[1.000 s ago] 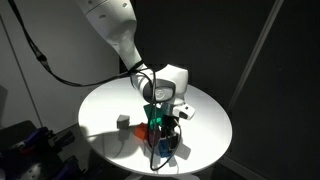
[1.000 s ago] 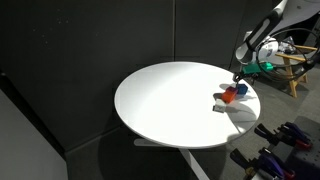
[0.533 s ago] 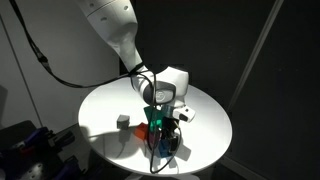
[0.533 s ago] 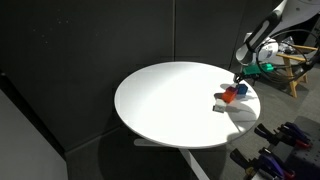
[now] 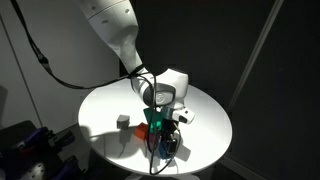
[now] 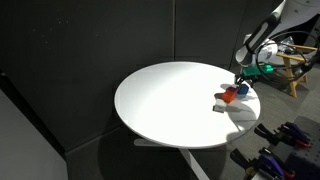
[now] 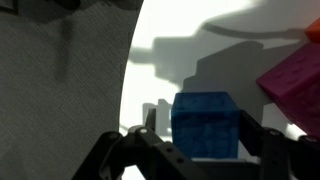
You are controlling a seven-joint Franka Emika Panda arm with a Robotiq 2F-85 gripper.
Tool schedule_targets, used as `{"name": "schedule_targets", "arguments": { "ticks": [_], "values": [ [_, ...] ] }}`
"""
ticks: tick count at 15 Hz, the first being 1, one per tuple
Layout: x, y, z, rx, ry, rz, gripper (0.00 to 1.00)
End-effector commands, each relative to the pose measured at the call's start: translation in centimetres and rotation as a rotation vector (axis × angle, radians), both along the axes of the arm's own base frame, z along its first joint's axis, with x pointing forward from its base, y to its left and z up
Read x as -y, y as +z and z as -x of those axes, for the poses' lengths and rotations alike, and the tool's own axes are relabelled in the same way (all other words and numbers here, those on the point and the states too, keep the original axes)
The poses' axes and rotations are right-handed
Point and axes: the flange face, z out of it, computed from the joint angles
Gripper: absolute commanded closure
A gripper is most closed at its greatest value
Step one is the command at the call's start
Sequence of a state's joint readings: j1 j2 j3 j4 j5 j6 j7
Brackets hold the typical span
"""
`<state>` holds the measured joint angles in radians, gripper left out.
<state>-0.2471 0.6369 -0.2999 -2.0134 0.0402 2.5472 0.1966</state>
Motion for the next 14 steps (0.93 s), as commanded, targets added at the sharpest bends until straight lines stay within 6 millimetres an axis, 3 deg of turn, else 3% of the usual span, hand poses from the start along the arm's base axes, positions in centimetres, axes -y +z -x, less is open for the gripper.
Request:
{"name": "schedule_targets", "arguments": {
  "ticks": [1,3,14],
  "values": [
    [0.4,0.1,-0.4,-0.001,-0.008,0.006,0.51],
    [0.3,0.4,-0.3,-0.002,-0.008,0.009,0.65],
    [-1.0,3.8,0.5,-0.003,0.049,0.039,0.67]
  ]
}}
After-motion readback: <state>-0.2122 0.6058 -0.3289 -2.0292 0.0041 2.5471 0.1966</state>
